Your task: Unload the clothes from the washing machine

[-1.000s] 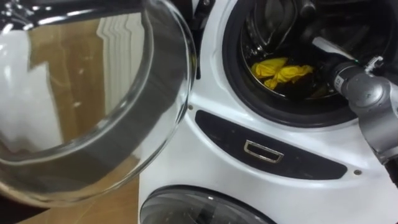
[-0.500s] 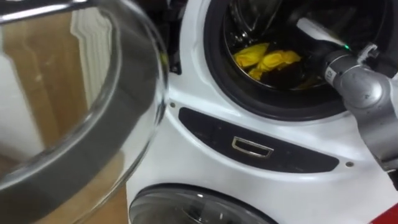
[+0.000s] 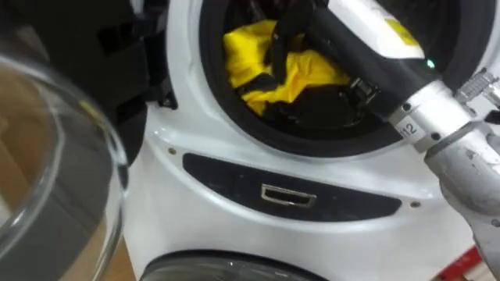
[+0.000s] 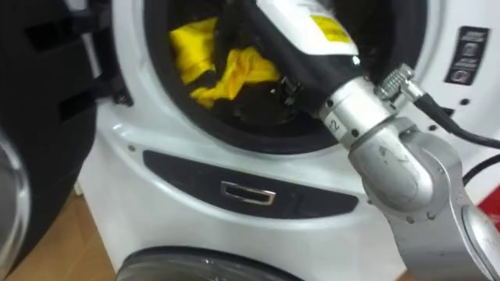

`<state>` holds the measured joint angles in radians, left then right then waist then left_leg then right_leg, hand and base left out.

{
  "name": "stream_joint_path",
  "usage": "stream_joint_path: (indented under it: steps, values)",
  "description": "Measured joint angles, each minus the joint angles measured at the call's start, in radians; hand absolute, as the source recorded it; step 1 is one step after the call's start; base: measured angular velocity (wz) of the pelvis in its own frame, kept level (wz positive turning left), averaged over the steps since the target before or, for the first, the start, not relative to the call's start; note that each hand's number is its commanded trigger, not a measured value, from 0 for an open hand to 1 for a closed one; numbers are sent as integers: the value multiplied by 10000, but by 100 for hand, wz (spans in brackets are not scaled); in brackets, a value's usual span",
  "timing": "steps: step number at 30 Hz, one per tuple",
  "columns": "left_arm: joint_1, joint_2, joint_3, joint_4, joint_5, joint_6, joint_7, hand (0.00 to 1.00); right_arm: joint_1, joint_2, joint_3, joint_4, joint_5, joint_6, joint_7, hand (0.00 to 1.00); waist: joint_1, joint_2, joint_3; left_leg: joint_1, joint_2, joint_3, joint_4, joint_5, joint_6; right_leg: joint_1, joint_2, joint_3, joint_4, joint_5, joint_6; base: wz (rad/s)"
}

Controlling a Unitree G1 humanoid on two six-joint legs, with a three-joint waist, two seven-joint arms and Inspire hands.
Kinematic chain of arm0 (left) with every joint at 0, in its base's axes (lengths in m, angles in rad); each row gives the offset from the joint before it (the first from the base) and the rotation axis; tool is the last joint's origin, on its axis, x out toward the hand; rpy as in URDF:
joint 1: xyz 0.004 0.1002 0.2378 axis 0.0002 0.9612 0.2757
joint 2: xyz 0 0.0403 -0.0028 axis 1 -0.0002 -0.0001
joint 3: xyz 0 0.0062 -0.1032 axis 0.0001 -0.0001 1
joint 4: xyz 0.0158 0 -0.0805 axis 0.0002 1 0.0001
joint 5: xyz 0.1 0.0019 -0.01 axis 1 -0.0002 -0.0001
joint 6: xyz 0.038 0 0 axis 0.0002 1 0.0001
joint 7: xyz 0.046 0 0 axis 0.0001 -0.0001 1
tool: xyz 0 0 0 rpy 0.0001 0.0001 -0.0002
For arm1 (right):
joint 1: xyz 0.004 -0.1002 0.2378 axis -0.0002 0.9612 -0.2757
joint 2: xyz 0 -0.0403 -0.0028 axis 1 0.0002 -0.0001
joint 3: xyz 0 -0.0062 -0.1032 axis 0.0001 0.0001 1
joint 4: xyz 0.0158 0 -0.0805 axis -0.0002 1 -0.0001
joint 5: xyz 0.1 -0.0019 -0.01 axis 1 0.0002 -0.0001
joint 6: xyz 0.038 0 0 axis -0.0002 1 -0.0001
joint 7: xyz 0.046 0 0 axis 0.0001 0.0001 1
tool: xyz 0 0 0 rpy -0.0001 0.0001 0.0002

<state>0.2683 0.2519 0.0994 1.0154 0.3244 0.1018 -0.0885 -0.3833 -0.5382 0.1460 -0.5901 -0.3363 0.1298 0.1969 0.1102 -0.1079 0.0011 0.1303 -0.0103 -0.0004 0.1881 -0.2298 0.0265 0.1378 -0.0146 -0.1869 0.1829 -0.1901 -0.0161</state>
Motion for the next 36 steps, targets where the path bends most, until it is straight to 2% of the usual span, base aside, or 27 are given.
stream_joint_path:
  steps: [5,8,9,11,12,15,19,22,26,29,34,36]
  values:
    - [98,-73,-55,412,-11,-197,215,0,1063,388,-242,-911,232,-621,-133,100,-112,21,-15,-22,36,325,-10,-2,-2,-68,1,33,6,0,0,-6]
    - [83,-106,-58,603,-11,-218,377,0,1284,483,-263,-923,283,-868,-132,100,-210,91,-28,-37,47,436,-17,-4,-3,-113,7,115,7,1,2,-7]
    - [87,-107,-54,631,-11,-222,386,0,1364,512,-277,-926,319,-887,-130,100,-217,114,-38,-34,48,447,-23,-5,-3,-114,9,129,9,1,2,-6]
    - [75,-187,-64,646,-15,-223,437,0,1727,733,-342,-926,564,-923,-129,100,-255,276,-126,11,137,578,-99,-37,35,-152,34,228,15,2,3,-12]
    - [78,-242,-85,654,-28,-229,486,0,1934,733,-403,-922,862,-975,-129,100,-277,357,-129,40,145,634,-165,-39,37,-156,38,227,20,3,6,-7]
    - [67,-256,-366,658,-47,-366,592,0,2601,764,-524,-884,2065,-1089,-70,100,-309,473,-99,19,171,813,-160,-42,35,-190,35,244,41,13,-2,-11]
    - [83,-336,-453,726,-59,-381,594,0,3114,1019,-661,-777,3224,-1063,457,100,-550,512,-83,-50,195,836,-37,-44,31,-233,40,266,84,28,-28,-5]
    - [104,-388,-422,726,-53,-380,591,0,3514,1105,-1125,-782,4232,-1064,855,100,-560,507,-83,-153,178,902,9,-47,25,-354,86,471,92,50,-44,-7]
    - [167,-372,-386,737,-50,-401,598,0,4435,1145,-1564,-537,4702,-1095,1332,100,-574,526,-73,-159,227,980,86,-84,14,-378,134,518,65,96,-53,-4]
    - [174,-381,-242,753,-43,-510,598,0,4944,1153,-2138,-482,4982,-1097,1687,100,-605,607,-29,-148,326,1153,76,-129,-1,-430,193,594,66,123,-67,-13]
    - [147,-348,-12,754,-51,-624,595,0,5359,1160,-2836,-232,5473,-1296,1980,100,-873,661,-40,-129,363,1466,-3,-141,-16,-573,272,935,71,140,-95,-19]
    - [76,-343,32,721,-48,-632,595,0,5538,1161,-2886,-13,5473,-1304,2132,100,-932,609,-60,-152,378,1595,-4,-160,-43,-699,312,1047,151,144,-103,-21]
